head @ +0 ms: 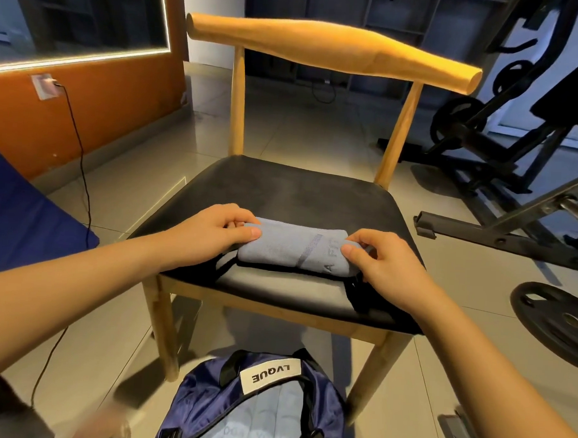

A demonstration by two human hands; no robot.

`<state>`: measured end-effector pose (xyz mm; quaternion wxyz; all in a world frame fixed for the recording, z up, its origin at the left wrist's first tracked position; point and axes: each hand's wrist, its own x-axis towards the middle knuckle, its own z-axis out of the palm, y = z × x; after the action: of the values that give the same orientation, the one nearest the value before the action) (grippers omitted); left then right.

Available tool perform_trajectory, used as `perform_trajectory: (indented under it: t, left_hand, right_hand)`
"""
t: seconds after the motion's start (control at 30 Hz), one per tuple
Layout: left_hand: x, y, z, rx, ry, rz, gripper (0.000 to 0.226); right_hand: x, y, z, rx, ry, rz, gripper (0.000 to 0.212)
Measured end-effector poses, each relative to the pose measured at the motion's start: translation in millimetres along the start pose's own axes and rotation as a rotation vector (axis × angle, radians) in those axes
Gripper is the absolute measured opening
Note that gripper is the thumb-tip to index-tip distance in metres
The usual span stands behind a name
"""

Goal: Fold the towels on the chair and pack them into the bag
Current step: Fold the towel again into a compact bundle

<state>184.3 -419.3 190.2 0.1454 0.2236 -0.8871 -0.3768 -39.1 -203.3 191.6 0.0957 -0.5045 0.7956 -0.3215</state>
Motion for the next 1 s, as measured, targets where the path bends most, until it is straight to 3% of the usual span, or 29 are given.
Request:
perform_trajectory:
  t: [0.1, 0.23, 0.3, 0.37, 0.43, 0.5, 0.6, 0.73, 0.9, 1.0]
  left_hand:
    - [6, 1, 8, 0.099, 0.103, -0.034, 0.016]
    - [5, 5, 11, 0.170, 0.278, 0.158, 0.011]
    - [1, 3, 8, 0.273, 0.270, 0.281, 0.015]
    - [-3, 1, 3, 0.353, 0.199, 0.327, 0.035]
    - [-5, -2, -1, 0.449, 0.125, 0.328, 0.057]
    - [-4, -3, -1, 0.468, 0.123, 0.298, 0.058]
    - [0, 2, -2, 0.312, 0.142, 0.198, 0.041]
    - [6, 5, -10, 0.097, -0.045, 0.103, 0.027]
    - [16, 2, -6, 0.102, -0.040, 0.018, 0.027]
    - [22, 5, -5, 0.049, -0.064, -0.063, 0.021]
  right_hand:
    - [5, -4, 14, -0.142, 0.171, -0.011, 0.021]
    - [9, -6, 22, -0.209, 0.299, -0.139, 0.014]
    - [10, 0, 13, -0.161, 0.248, -0.191, 0.020]
    - [7, 5, 1, -0.076, 0.117, -0.205, 0.025]
    - [3, 9, -4, -0.164, -0.009, -0.215, 0.043]
    - [2, 9, -2, -0.224, -0.022, -0.215, 0.049]
    - [6, 5, -3, -0.099, -0.010, -0.195, 0.033]
    - [10, 6, -4, 0.071, -0.131, -0.098, 0.020]
    - [18, 0, 6, -0.156, -0.030, -0.030, 0.040]
    - [22, -2, 12, -0.210, 0.004, -0.010, 0.035]
